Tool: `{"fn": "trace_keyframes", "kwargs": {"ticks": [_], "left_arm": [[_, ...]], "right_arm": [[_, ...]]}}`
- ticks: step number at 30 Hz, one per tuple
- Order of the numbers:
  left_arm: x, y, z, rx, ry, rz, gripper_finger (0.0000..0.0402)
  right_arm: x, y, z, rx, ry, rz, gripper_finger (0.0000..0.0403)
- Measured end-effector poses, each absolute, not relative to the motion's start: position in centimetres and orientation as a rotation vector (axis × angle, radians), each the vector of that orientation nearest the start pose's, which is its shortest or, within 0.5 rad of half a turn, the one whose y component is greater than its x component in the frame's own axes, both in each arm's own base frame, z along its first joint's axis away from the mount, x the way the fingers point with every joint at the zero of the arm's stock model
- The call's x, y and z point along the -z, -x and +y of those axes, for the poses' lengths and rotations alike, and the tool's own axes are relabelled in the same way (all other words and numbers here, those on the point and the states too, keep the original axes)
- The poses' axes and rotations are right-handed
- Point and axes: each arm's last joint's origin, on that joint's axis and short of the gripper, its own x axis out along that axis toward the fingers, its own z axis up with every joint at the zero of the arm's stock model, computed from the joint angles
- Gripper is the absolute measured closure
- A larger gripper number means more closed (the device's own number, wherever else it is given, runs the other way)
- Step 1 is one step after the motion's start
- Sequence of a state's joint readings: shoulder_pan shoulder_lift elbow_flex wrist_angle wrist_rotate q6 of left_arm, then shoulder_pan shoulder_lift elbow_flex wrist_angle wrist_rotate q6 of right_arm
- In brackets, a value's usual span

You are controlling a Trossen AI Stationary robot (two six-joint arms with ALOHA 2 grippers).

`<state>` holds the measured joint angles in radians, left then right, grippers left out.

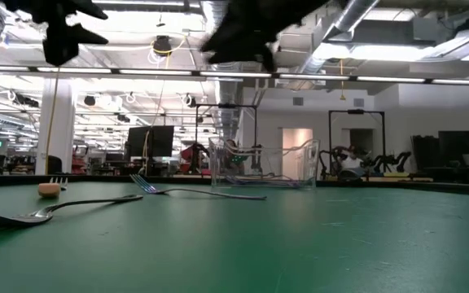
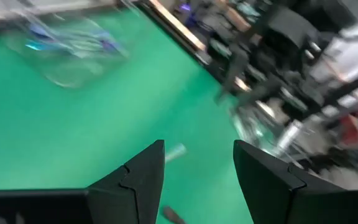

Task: Sort silverware by color (type)
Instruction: Put the orange fork into the bottom left transparent bin

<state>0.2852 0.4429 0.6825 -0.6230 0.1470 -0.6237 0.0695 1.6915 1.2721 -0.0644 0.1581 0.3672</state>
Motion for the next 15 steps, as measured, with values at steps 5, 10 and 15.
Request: {"fn": "trace_keyframes", "kwargs": {"ticks": [5, 10, 15], "left_arm": [[-32.0, -7.8, 2.3, -0.393, 0.622, 0.292, 0.0226], [-32.5, -6.9, 2.3, -0.482, 0.599, 0.324, 0.0226], [-32.0, -6.5, 2.2, -0.51, 0.63, 0.379, 0.0226]], "right_arm": [[-26.5, -43.0, 2.9, 0.159, -0.285, 0.458, 0.0275], [-26.0, -47.5, 4.3, 0.145, -0.267, 0.507, 0.0275], [-25.5, -51.4, 5.5, 0.137, -0.253, 0.55, 0.0275]]}}
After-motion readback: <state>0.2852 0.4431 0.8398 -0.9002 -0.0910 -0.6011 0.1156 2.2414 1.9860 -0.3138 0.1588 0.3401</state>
